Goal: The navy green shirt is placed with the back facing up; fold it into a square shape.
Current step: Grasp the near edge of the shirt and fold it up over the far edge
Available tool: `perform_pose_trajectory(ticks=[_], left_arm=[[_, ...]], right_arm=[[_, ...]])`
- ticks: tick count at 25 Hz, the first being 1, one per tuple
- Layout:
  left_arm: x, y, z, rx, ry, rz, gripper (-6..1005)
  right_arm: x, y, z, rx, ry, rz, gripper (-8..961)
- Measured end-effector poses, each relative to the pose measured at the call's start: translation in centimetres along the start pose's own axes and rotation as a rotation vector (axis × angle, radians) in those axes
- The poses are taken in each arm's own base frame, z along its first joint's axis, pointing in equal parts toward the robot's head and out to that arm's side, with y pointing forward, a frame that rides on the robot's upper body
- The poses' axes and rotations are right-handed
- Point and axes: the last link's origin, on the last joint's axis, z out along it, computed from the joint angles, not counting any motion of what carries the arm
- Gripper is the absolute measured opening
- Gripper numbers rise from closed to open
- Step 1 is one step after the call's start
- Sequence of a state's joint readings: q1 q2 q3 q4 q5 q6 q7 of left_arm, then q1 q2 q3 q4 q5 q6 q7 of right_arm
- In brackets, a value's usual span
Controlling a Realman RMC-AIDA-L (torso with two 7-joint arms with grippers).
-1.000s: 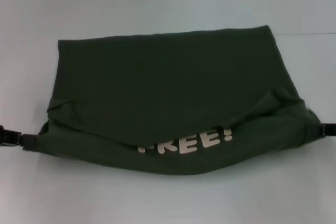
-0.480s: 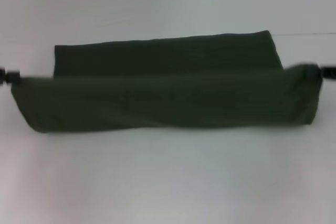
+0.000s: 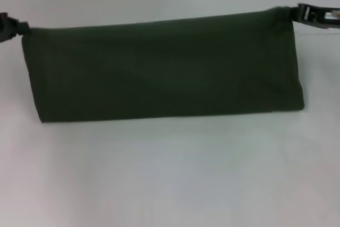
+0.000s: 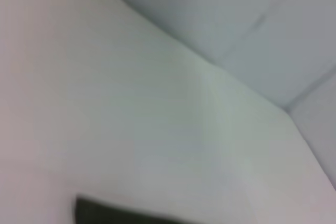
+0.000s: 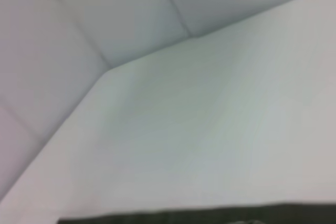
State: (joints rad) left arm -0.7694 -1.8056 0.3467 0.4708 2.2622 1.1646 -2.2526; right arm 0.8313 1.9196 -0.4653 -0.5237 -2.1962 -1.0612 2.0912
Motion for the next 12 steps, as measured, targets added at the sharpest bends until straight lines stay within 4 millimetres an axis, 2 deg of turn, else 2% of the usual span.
perform_pose_trajectory(ticks=[6,12], left_arm=[[-0.3,0.8,3.9,0.068,0.137,0.033,86],[-1.7,1.5,7.0,0.155,0.21,0.067,93]], right_arm=[[-0.1,1.0,3.7,0.123,-0.039,-0.025,88],[0.6,1.6,6.0,0.222,-0.057,-0.045,95]])
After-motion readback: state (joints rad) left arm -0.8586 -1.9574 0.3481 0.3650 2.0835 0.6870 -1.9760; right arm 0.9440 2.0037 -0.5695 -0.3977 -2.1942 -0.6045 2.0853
